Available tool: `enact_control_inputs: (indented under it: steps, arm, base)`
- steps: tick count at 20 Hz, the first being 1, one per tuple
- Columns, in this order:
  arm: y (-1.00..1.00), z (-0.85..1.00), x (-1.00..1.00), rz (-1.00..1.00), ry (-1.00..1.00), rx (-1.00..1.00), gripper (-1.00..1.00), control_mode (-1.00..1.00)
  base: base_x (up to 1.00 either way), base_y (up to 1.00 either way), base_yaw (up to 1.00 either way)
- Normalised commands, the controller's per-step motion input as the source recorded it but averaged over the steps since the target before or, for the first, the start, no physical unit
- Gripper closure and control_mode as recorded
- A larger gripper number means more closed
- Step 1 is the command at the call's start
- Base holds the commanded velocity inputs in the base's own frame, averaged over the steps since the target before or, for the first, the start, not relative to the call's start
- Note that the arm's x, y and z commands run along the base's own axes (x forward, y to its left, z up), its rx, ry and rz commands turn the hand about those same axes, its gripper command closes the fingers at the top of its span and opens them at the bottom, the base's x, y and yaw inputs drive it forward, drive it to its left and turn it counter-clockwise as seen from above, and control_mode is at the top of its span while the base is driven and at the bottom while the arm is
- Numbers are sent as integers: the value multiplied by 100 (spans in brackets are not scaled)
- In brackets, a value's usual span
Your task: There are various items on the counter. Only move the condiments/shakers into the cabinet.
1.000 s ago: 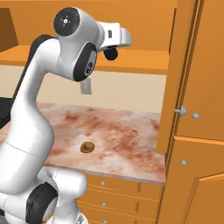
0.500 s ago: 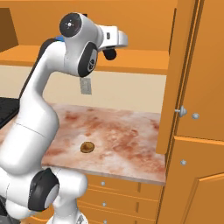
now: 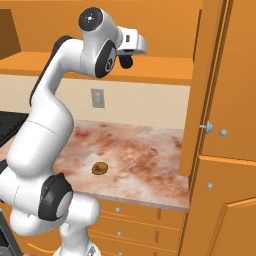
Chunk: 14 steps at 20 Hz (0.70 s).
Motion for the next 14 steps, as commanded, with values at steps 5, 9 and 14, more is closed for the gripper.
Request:
enact_control_inputs:
  steps: [5, 9, 14]
  arm:
    - [0, -29, 10, 0, -1, 9, 100, -100]
    - [0, -27, 34, 0, 0, 0, 100, -100]
    - [2, -14, 53, 0, 0, 0, 100, -100]
  base:
    - [0, 0, 0]
    - [0, 0, 0]
    - [0, 0, 0]
